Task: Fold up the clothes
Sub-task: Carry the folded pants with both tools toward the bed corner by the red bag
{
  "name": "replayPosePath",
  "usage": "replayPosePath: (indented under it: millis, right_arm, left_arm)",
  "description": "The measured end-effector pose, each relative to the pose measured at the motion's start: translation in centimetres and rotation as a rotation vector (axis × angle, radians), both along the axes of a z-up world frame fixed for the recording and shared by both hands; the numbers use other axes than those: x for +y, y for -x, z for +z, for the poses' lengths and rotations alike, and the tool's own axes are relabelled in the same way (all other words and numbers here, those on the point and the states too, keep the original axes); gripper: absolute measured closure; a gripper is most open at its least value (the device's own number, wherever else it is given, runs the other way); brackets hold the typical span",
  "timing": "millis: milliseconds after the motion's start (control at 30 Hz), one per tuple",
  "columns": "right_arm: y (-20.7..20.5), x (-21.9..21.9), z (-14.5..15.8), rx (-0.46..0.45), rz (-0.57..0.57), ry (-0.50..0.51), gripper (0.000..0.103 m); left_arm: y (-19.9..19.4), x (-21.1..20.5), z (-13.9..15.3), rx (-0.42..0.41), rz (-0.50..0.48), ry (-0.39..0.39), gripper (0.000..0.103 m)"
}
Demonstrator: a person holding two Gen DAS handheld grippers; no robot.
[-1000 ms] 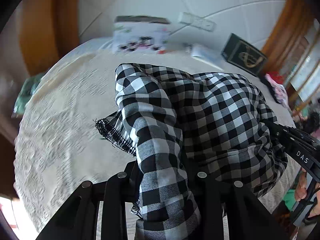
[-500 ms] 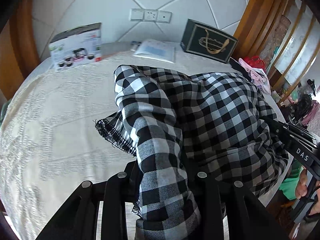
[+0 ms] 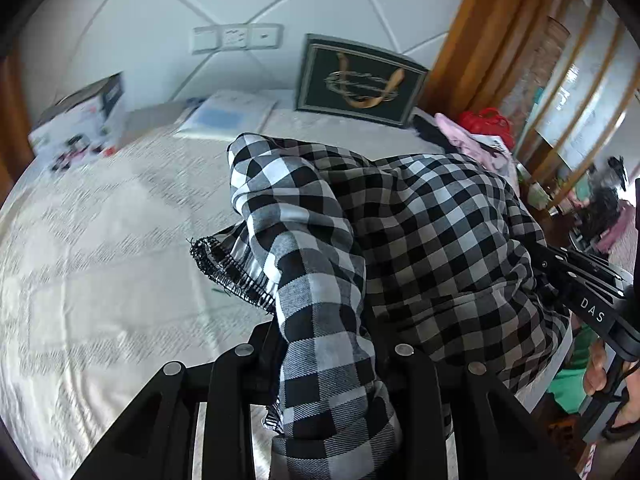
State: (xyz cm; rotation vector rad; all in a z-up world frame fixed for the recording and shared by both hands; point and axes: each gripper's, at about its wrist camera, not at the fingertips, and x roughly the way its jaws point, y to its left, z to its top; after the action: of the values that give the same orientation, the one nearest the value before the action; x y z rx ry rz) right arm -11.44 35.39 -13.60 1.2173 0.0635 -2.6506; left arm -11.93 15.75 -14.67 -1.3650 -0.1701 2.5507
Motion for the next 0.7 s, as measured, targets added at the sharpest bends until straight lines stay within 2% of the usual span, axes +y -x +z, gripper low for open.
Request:
replayPosePath:
  millis: [200, 333, 533, 700]
  right_arm:
    - [1.5, 4.9, -0.1, 0.001, -0.059, -0.011, 0.096]
    - [3.4, 8.5, -0.5, -0.013, -0.057, 0.001, 0.096]
    - [9.0, 17.2, -1.0, -0.023, 0.005, 0.020, 0.096]
    - [14.7, 25.3, 0.4, -0.014, 0.041, 0.002, 0.096]
  left_arm:
    - [2.7, 5.4, -0.1, 0.006, -0.054, 0.001, 0.072]
    - [4.8, 9.1, -0.4, -0.001, -0.040, 0.009, 0.072]
    - [9.6, 17.7, -0.9, -0.018, 0.025, 0.002, 0.072]
    - [15.1, 26.1, 0.5, -0.003, 0.046, -0.003, 0.072]
